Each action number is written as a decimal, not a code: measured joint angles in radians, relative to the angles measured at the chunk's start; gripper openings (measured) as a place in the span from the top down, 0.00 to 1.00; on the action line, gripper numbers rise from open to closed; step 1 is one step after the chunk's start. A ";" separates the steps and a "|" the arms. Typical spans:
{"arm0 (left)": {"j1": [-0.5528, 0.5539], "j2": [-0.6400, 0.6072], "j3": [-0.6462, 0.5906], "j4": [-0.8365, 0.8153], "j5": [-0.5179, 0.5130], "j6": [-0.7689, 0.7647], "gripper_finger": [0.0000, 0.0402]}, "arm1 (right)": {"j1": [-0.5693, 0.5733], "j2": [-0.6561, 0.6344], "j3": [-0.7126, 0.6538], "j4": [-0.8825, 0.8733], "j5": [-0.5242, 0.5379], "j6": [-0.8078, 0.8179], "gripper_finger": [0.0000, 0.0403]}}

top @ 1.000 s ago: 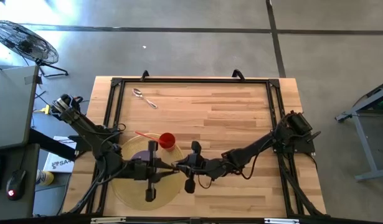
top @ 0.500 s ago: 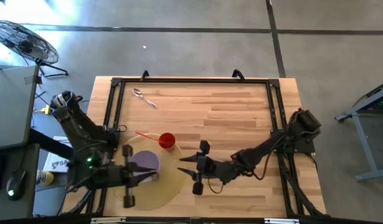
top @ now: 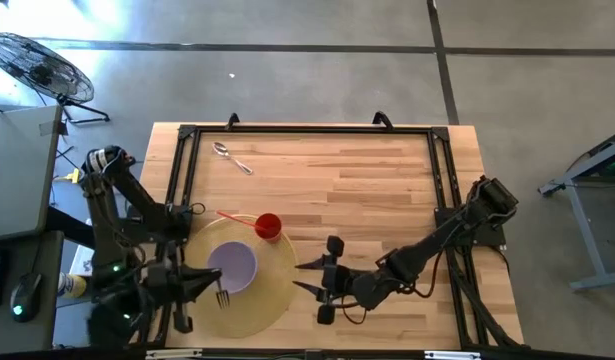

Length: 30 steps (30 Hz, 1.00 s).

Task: Pick & Place Utensil
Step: Put the silver fork into the purple bowl on the brown mat

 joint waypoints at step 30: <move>0.173 -0.006 -0.131 -0.993 0.338 -1.187 1.00 | 0.000 0.002 -0.001 -0.044 -0.055 0.033 0.63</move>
